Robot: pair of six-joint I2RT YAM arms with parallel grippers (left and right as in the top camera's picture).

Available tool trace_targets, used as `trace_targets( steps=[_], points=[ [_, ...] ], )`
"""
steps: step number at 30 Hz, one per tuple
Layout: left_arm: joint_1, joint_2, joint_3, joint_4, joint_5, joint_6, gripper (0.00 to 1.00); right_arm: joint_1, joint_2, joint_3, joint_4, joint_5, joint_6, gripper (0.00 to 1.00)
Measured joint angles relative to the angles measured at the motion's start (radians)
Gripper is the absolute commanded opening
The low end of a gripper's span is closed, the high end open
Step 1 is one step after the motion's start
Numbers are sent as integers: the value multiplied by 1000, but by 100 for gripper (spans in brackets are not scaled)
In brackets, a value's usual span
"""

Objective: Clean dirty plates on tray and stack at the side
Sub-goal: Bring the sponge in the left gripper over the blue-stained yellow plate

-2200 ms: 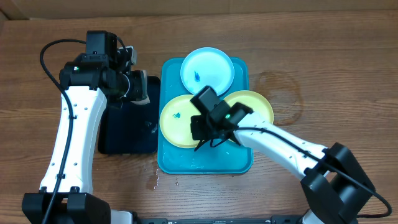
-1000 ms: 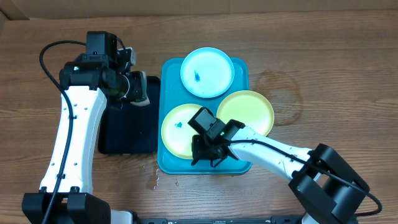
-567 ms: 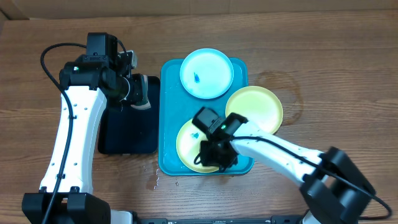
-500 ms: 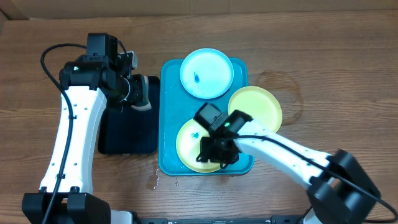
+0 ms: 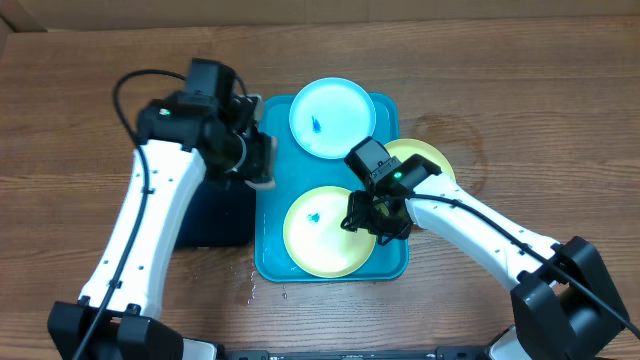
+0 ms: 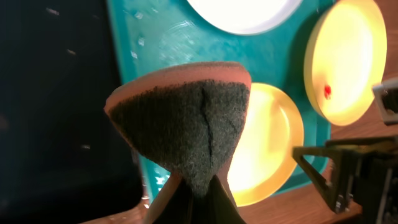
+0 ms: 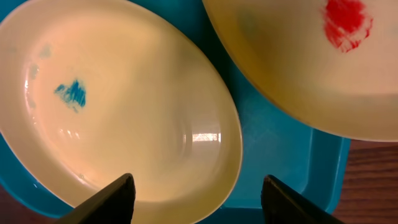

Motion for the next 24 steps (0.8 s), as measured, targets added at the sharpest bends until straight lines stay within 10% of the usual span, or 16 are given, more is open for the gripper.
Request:
trace_targets(
  steps=[16, 24],
  points=[
    [-108, 6, -267, 231, 67, -53, 4, 1, 0, -190, 241, -14, 25, 22],
    [-141, 6, -344, 307, 72, -59, 4, 1, 0, -191, 259, -16, 56, 20]
  ],
)
